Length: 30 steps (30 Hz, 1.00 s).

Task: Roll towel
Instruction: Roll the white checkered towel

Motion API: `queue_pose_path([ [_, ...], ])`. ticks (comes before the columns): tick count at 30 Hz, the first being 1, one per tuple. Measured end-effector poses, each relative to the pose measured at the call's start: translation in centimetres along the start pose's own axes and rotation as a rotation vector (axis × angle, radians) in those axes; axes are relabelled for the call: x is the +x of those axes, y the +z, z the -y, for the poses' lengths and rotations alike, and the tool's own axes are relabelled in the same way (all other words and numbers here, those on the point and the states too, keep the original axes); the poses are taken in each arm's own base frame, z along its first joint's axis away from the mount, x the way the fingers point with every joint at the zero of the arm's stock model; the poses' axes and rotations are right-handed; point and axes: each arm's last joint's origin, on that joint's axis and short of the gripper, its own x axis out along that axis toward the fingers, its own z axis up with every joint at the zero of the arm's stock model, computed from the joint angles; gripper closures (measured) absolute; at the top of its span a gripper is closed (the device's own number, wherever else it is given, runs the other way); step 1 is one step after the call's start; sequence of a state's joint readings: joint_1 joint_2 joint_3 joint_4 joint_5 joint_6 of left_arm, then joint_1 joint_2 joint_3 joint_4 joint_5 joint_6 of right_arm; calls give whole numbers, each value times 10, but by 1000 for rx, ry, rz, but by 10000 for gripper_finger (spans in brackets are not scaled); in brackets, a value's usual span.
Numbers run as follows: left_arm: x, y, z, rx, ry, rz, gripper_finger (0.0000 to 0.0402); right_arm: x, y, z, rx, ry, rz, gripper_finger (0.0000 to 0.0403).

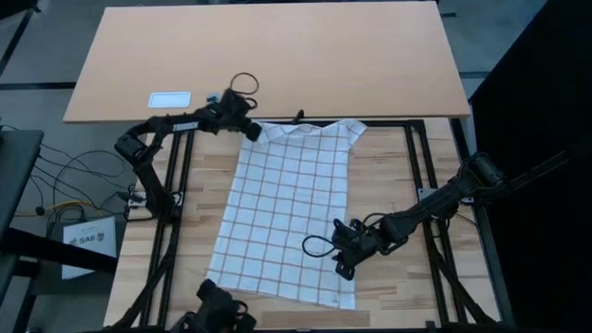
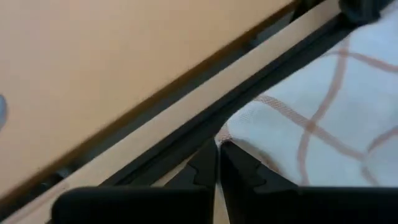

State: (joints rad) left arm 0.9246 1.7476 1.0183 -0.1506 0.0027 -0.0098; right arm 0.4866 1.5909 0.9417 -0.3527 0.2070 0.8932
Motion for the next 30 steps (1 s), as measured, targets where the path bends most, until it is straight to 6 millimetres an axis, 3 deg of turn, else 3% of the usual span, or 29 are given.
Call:
queue_pose_path([
  [3, 1, -5, -2, 40, -100, -48, 400, 0, 0, 0, -7, 2, 2, 239],
  [9, -6, -5, 16, 132, -288, -50, 362, 0, 9, -4, -144, 62, 61, 239],
  [13, -20, -7, 48, 414, -362, -78, 345, 8, 15, 1, -141, 60, 57, 239],
  [18, -24, -19, 85, 805, -138, -140, 344, 32, 11, 3, -94, 53, 9, 239],
  [21, -25, -12, 97, 882, -8, -47, 344, 48, 4, 3, -46, 54, -25, 239],
  [25, -19, -3, 99, 948, 28, 37, 338, 61, -6, -3, 5, 72, -39, 239],
  [30, -4, -18, 97, 992, -8, -79, 325, 63, -17, -13, 25, 104, -48, 239],
])
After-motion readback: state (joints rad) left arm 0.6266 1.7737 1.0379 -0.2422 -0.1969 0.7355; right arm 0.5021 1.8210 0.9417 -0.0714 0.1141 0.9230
